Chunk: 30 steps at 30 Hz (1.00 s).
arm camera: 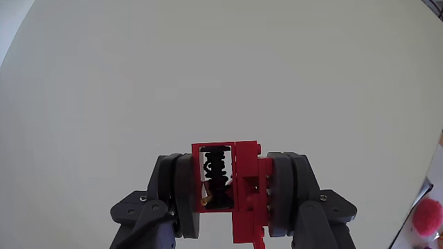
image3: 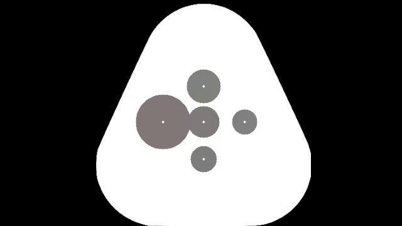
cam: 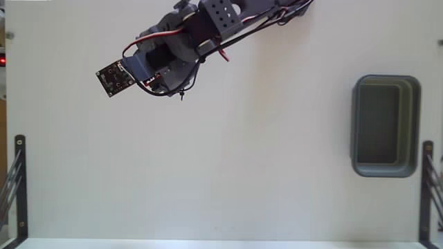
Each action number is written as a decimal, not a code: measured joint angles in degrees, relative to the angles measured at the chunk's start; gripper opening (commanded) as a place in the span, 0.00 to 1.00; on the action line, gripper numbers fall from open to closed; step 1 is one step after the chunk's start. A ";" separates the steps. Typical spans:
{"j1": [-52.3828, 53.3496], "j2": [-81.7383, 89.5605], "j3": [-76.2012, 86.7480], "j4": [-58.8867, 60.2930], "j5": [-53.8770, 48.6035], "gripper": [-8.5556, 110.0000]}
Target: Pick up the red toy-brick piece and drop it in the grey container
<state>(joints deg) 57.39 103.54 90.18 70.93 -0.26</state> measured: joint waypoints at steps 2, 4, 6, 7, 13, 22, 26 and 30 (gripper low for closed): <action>0.00 0.00 0.00 0.00 0.00 0.53; 0.00 0.00 0.00 0.00 0.00 0.53; 0.00 0.00 0.00 0.00 0.00 0.53; 0.00 0.00 0.00 0.00 0.00 0.53; 0.00 0.00 0.00 0.00 0.00 0.53; 0.00 0.00 0.00 0.00 0.00 0.53; -1.05 -0.53 0.00 0.70 0.09 0.53; -3.96 -0.53 -0.79 0.79 0.00 0.53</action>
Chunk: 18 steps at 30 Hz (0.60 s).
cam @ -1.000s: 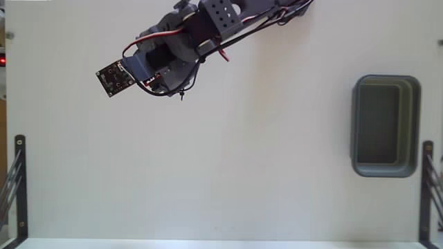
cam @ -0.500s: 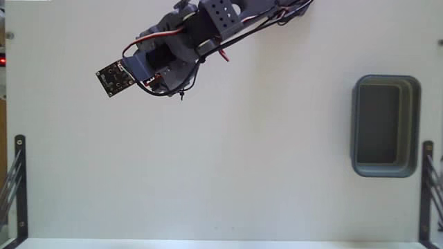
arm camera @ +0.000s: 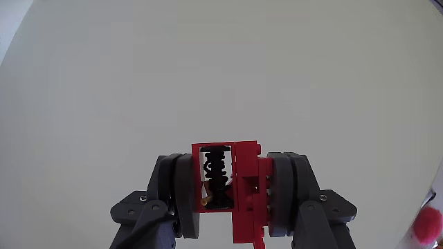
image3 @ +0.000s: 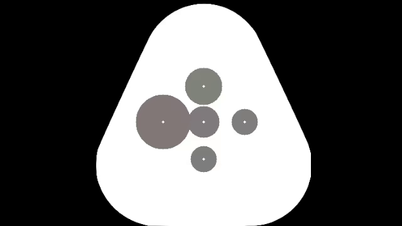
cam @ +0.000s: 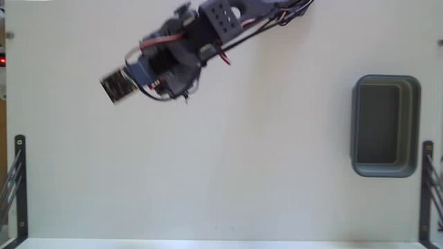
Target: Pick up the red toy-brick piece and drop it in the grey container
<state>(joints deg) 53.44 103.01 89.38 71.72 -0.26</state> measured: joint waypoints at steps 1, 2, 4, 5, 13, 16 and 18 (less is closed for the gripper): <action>-0.88 0.00 -0.26 0.00 0.00 0.53; -1.85 -0.09 -0.26 0.00 0.09 0.53; -3.60 -0.09 -0.79 0.00 0.09 0.53; -4.48 -0.44 -0.97 0.00 0.00 0.53; -13.71 -1.76 -3.25 0.97 0.09 0.53; -17.67 -1.85 -4.04 1.85 0.09 0.53; -20.74 -2.64 -5.27 1.85 0.09 0.53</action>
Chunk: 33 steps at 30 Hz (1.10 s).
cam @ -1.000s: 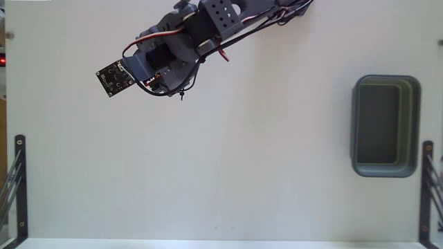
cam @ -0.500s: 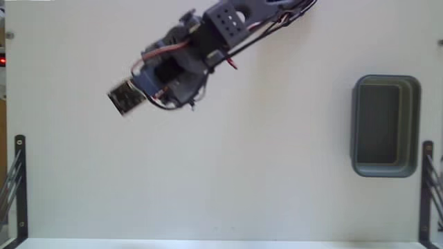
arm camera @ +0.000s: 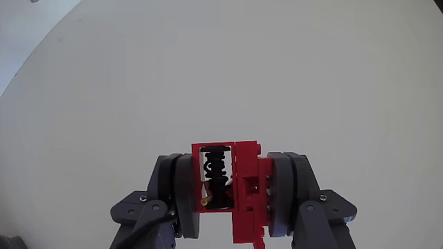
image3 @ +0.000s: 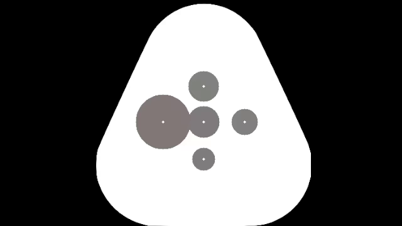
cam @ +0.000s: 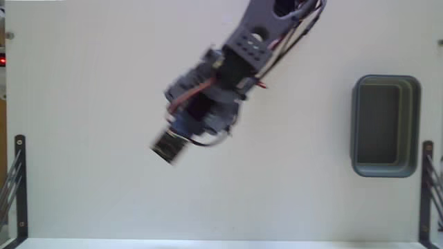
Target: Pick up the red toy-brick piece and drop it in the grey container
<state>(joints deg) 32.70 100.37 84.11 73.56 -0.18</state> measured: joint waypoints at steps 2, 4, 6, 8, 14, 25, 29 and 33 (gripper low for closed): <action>-3.08 -0.09 -0.09 0.18 0.00 0.53; -5.98 0.00 -0.79 1.14 -0.09 0.53; -8.70 -1.05 -2.02 1.05 0.00 0.53; -11.87 -1.23 -2.11 1.14 0.00 0.53; -22.06 -2.81 -4.57 2.11 -0.09 0.53; -37.88 -5.01 -8.96 4.13 0.09 0.53; -44.38 -5.27 -9.76 5.10 -0.09 0.53; -49.48 -6.33 -11.25 5.27 0.00 0.53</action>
<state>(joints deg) -16.79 94.04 72.86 78.84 -0.18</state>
